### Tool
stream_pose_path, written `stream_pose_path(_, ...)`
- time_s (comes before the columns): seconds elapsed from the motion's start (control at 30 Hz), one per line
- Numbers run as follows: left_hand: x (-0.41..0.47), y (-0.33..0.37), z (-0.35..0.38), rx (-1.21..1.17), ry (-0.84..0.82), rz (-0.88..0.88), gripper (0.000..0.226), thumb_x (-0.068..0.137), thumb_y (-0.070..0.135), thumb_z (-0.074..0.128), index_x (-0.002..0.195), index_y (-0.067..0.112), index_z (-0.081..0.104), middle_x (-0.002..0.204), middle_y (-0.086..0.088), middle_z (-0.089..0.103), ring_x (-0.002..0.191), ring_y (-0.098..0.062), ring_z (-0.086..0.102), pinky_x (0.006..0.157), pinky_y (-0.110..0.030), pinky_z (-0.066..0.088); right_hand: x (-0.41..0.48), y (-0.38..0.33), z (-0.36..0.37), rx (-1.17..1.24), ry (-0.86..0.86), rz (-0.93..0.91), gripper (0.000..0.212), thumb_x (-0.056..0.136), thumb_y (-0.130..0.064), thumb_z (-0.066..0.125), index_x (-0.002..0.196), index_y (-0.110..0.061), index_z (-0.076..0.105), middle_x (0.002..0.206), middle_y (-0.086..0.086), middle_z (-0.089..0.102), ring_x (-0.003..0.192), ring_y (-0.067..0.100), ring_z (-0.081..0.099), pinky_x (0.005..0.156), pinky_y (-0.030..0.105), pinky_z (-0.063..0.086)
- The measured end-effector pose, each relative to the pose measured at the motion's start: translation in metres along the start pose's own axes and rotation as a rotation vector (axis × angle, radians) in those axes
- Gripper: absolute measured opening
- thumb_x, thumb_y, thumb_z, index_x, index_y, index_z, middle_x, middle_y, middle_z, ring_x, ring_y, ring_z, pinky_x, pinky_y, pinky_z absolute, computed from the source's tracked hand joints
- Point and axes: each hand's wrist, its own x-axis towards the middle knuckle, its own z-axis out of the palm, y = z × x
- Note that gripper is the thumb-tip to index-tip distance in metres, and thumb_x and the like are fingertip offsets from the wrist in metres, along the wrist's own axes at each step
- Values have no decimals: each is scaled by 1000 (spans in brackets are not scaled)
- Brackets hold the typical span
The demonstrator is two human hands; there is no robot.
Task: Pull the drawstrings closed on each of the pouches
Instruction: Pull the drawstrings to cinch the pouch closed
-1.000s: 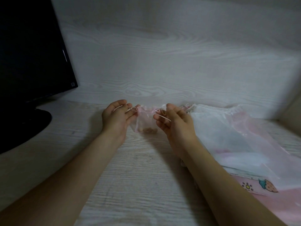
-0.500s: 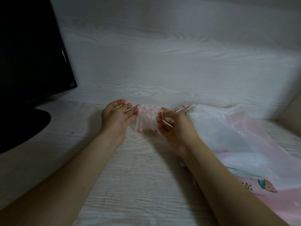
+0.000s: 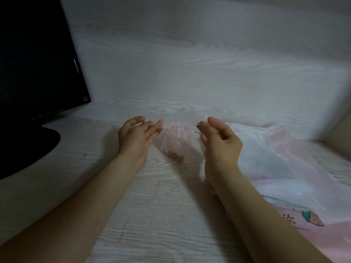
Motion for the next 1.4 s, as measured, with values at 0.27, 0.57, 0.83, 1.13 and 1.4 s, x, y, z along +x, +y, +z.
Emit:
stream_pose_path(0.27, 3, 9, 0, -113, 92, -16, 31, 105, -14, 33, 119, 10, 45, 108, -20, 53, 90, -34, 80, 88, -51, 64, 7, -5, 4, 332, 42, 127, 26, 97, 11, 46, 110, -12, 48, 115, 17, 52, 98, 28, 78, 96, 43, 60)
stream_pose_path(0.57, 11, 10, -3, 125, 162, 164, 31, 101, -15, 37, 101, 14, 50, 83, -11, 51, 57, -15, 54, 68, -34, 63, 1, -12, 3, 147, -63, -59, 26, 101, 8, 33, 101, -15, 47, 100, 13, 51, 73, 21, 74, 80, 39, 61)
stream_pose_path(0.83, -2, 4, -1, 642, -161, 475, 31, 100, -7, 50, 87, 18, 63, 86, -5, 64, 62, -11, 53, 59, -23, 46, -6, 9, -2, -1021, -496, -639, 38, 87, -28, 69, 124, -19, 66, 108, 1, 63, 90, 2, 55, 78, 10, 38)
stream_pose_path(1.13, -13, 7, -2, 661, -193, 403, 14, 107, 3, 53, 106, 13, 64, 102, -6, 74, 69, -24, 72, 52, -36, 58, -5, 14, -8, -1201, -914, -721, 45, 95, -48, 66, 64, -16, 63, 62, 3, 61, 59, 19, 54, 60, 27, 42)
stream_pose_path(1.4, -17, 5, 5, 490, -272, 225, 14, 105, 8, 64, 117, 7, 69, 106, -6, 81, 83, -24, 78, 73, -35, 64, -10, 11, -1, -728, -777, -157, 23, 101, -12, 61, 88, -2, 76, 61, -9, 70, 53, 6, 62, 56, 23, 51)
